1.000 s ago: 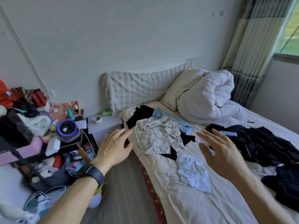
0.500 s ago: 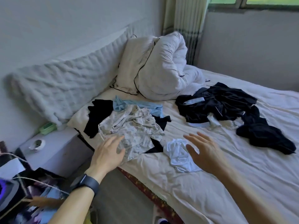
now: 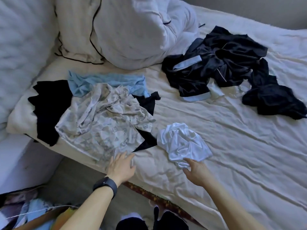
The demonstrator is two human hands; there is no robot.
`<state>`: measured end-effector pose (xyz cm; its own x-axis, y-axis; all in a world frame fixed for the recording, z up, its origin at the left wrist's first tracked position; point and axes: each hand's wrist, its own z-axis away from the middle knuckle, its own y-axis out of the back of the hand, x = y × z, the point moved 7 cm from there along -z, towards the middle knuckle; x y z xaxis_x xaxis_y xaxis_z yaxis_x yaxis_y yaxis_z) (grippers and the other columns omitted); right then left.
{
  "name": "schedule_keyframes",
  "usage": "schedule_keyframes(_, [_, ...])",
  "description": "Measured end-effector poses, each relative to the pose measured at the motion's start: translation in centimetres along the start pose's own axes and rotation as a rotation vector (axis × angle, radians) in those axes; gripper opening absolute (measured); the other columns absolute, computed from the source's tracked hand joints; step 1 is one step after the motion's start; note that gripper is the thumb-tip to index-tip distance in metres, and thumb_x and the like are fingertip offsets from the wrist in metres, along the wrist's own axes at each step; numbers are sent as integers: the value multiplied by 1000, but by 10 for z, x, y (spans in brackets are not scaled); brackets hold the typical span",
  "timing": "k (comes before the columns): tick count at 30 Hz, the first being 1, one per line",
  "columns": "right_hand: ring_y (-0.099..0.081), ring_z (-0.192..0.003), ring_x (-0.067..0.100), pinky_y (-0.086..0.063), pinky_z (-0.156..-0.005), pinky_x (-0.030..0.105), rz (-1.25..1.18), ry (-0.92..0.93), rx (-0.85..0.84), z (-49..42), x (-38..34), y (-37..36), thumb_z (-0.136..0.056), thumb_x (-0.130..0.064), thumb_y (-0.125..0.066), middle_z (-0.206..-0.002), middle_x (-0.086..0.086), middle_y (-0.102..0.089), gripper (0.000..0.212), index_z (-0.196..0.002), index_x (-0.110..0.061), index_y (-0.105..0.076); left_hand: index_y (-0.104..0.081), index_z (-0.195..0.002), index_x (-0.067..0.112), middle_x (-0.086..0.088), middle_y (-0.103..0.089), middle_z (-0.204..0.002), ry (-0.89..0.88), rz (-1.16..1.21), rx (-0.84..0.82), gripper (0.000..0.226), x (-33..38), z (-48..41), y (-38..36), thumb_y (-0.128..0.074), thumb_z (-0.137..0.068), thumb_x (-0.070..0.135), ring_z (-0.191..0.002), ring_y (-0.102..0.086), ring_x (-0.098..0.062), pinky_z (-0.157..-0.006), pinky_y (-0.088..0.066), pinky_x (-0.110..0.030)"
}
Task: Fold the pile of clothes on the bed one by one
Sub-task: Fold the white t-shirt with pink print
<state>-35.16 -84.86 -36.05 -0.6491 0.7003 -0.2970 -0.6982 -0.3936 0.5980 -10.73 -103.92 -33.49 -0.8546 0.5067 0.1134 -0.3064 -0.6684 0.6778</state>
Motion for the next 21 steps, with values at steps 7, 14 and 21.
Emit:
schedule_keyframes(7, [-29,-148,34,-28,-112,38,-455,-221,262,-124,23,16,-99,-29,-62,-164,22,-19,78,-161,-13,-16,-1,-158,42,-1,14,-167,9,-121,23,68,-19,-122,-17,-33,-100,57,-154,10,-29,-121,-3,-57])
schedule_keyframes(14, [-57,-116,42,-37,-82,40,-455,-376,354,-177,39,10,-101,-24,-55,-127,25,-62,45,-144,-13,-46,14,-153,50,8,27,-163,18,-183,-140,80,-61,-192,-50,-37,-93,69,-150,24,-29,-116,-4,-66])
schedule_keyframes(21, [-59,-85,32,-27,-69,26,-532,-262,791,-56,-32,79,-91,-7,-66,-87,0,-55,24,-114,-14,-69,-35,-154,23,-7,-39,-156,-173,31,-231,60,-59,-166,19,-46,-98,44,-141,-40,-28,-112,-38,-40])
